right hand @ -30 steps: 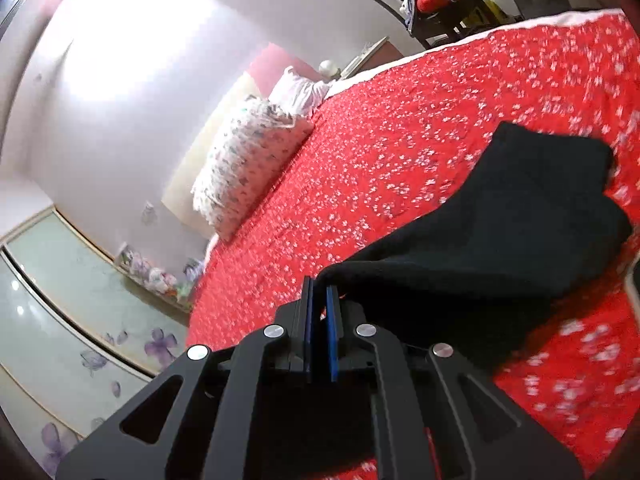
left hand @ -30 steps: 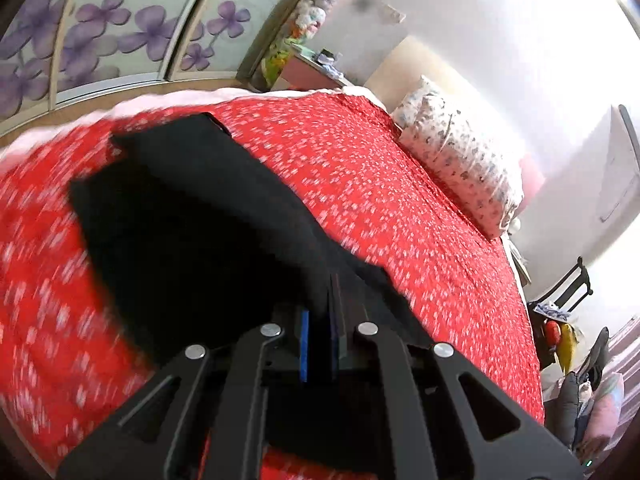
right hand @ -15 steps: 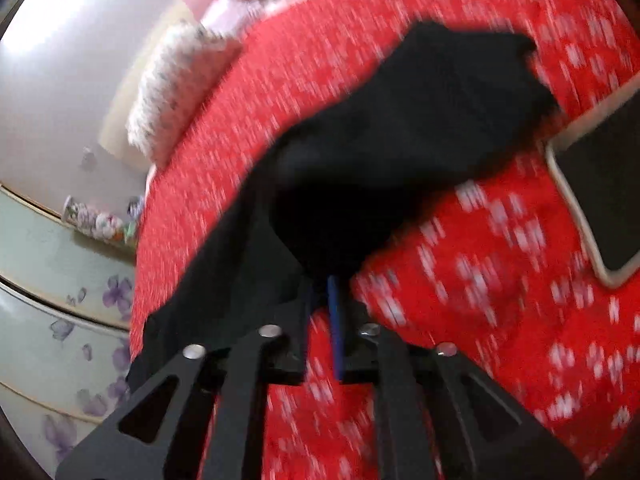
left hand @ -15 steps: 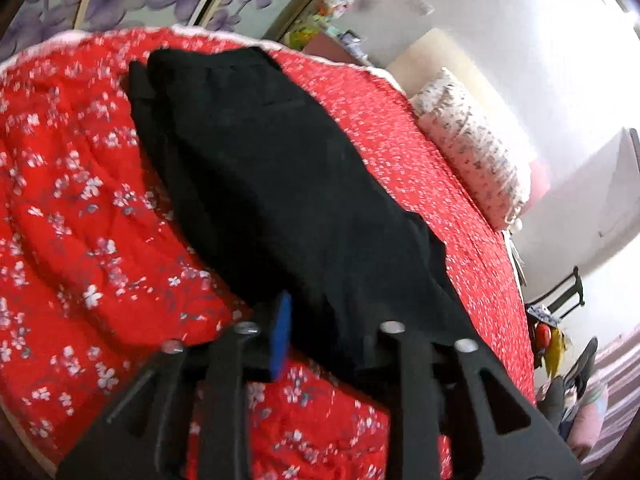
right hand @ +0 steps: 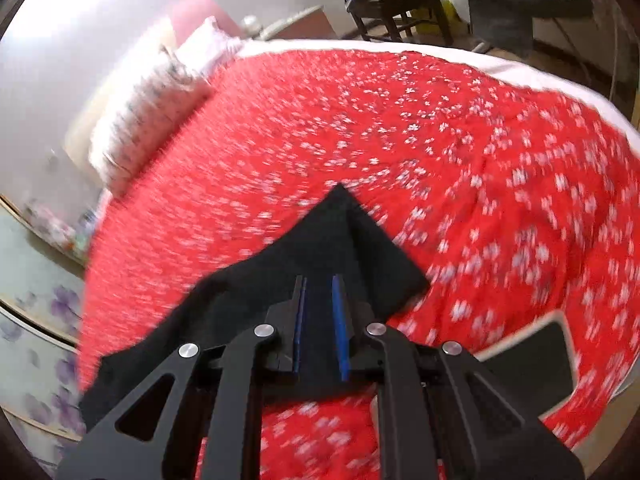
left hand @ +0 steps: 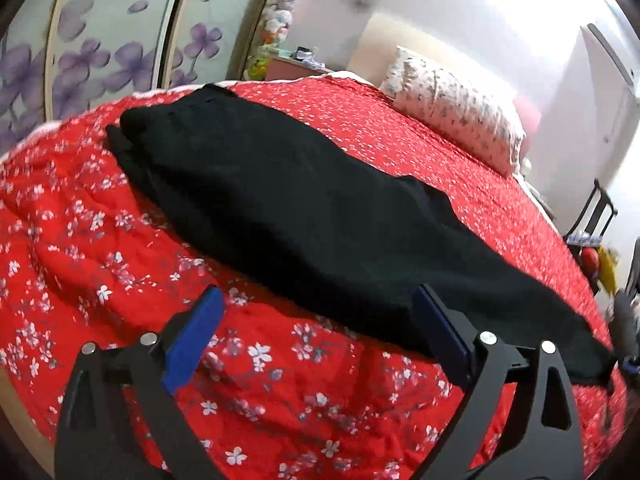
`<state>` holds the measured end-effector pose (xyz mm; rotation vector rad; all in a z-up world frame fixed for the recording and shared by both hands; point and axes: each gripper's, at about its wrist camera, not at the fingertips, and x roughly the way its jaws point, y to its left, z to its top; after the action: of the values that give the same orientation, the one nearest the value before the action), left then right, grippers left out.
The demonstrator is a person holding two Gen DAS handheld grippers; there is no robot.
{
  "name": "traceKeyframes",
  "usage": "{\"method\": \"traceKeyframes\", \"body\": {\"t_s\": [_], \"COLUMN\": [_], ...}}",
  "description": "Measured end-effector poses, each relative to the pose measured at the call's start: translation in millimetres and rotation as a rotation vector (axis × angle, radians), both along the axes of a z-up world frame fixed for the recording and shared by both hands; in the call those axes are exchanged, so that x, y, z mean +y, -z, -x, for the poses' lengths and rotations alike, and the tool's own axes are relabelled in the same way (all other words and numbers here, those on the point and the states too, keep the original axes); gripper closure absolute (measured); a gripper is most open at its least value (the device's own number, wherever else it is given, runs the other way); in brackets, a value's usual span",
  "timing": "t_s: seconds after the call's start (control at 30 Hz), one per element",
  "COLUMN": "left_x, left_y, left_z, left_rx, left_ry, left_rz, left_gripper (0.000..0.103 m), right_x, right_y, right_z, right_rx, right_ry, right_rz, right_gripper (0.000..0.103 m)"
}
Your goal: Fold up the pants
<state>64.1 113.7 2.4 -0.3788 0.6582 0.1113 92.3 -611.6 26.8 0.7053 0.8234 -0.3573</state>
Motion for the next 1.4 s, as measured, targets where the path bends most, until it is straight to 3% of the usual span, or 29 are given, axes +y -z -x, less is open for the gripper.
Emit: {"method": "traceKeyframes", "body": {"t_s": [0.07, 0.23, 0.53, 0.57, 0.6, 0.63, 0.8, 0.9, 1.0, 1.07, 1.1, 1.27, 1.4], "left_x": [1, -4, -6, -6, -6, -6, -7, -8, -8, -9, -8, -8, -8], "left_y": [2, 4, 3, 3, 4, 4, 4, 4, 5, 6, 6, 8, 8], "left_z": [-1, -3, -8, -9, -9, -9, -10, -10, -10, -10, -10, -11, -11], "left_rx": [0.006, 0.009, 0.028, 0.03, 0.033, 0.036, 0.038, 0.041, 0.043, 0.047, 0.048, 0.056, 0.057], "left_ry": [0.006, 0.011, 0.023, 0.024, 0.025, 0.025, 0.025, 0.025, 0.025, 0.025, 0.025, 0.029, 0.028], "left_rz": [-0.012, -0.019, -0.033, -0.035, -0.036, -0.037, -0.042, -0.045, -0.046, -0.048, -0.049, -0.054, -0.055], "left_gripper": [0.006, 0.005, 0.002, 0.002, 0.002, 0.002, 0.002, 0.002, 0.002, 0.002, 0.002, 0.002, 0.002], "right_x": [-2, 2, -4, -4, -5, -7, -16, -13, -2, -1, 2, 33, 33], "right_y": [10, 35, 30, 30, 31, 31, 34, 41, 45, 49, 50, 37, -1], "right_z": [-14, -35, -16, -15, -16, -18, -18, -21, -22, -22, -22, -25, -35], "right_rx": [0.066, 0.188, 0.138, 0.134, 0.146, 0.152, 0.102, 0.093, 0.111, 0.11, 0.115, 0.119, 0.072], "right_ry": [-0.025, -0.095, -0.067, -0.079, -0.083, -0.082, -0.079, -0.119, -0.166, -0.167, -0.177, -0.311, -0.274], "right_rz": [0.062, 0.08, 0.13, 0.126, 0.125, 0.119, 0.026, -0.022, 0.038, 0.045, 0.065, 0.245, 0.408], "right_gripper": [0.089, 0.089, 0.088, 0.083, 0.064, 0.056, 0.056, 0.057, 0.058, 0.068, 0.081, 0.091, 0.092]}}
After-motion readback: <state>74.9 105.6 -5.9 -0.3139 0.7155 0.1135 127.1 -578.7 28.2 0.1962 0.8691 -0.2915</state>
